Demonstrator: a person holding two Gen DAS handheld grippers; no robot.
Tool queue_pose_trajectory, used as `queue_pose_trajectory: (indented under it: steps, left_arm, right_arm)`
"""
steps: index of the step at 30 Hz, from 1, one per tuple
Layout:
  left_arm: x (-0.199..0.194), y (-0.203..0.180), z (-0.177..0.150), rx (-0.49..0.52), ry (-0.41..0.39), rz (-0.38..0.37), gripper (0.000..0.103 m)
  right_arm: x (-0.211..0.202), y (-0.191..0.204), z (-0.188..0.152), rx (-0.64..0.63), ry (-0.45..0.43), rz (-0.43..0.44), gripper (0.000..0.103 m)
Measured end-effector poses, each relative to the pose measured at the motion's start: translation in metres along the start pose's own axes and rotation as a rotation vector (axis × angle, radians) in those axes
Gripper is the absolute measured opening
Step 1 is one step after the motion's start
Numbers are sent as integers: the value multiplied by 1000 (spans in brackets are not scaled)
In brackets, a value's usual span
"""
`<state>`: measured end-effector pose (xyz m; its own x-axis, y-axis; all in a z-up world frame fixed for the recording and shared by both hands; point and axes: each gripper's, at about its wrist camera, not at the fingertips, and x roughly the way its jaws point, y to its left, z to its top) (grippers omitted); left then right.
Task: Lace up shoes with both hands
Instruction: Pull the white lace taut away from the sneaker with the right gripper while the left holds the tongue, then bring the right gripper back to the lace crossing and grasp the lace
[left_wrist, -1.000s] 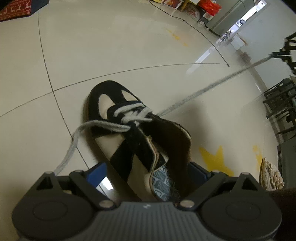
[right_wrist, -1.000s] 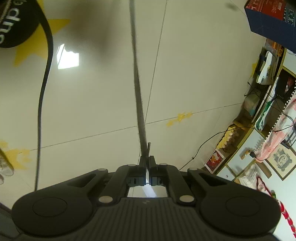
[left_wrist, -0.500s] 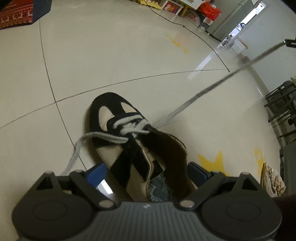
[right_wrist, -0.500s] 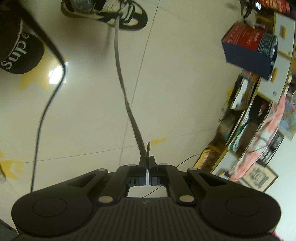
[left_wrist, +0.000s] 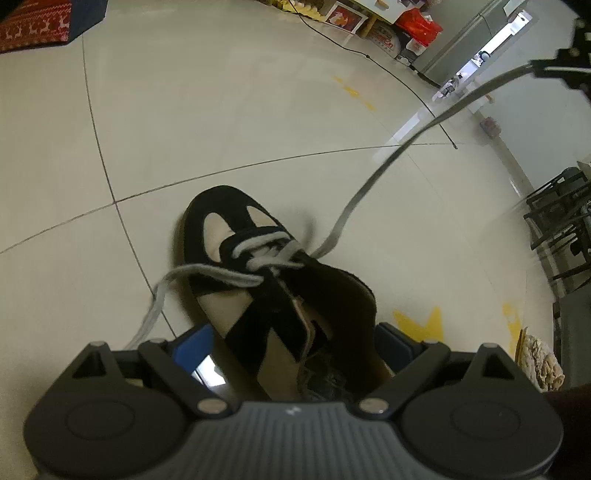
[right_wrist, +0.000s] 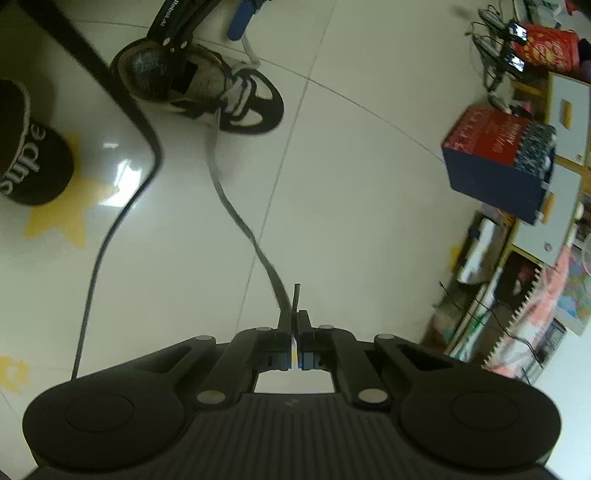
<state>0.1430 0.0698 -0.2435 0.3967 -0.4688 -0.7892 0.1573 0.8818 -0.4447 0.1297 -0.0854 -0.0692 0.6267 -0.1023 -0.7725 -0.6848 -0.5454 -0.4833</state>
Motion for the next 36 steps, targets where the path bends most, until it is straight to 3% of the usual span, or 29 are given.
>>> queue_pose_trajectory:
  steps: [6,13,20,27,33,36]
  left_arm:
    - [-1,8,-4,-27,16,9,95]
    - [-14,2,-4,-11,-32,-1,95]
    - [-15,-6,-4,57,-28,-18,95]
    - [-8,-2,-2,47,-7,-13,91]
    - [-4,6,-4,0,-27,-4,77]
    - [-1,7,-6,1,-22,5,76]
  right_arm:
    - [29,8,25,46,-58,100,3]
    - [27,15,22,103,-45,169,3]
    - [33,19,27,237,-142,162,3]
    - [62,30,32,345,-209,159,3]
    - [85,41,45,510,-355,205,3]
    - [96,45,55,645,-447,257,3]
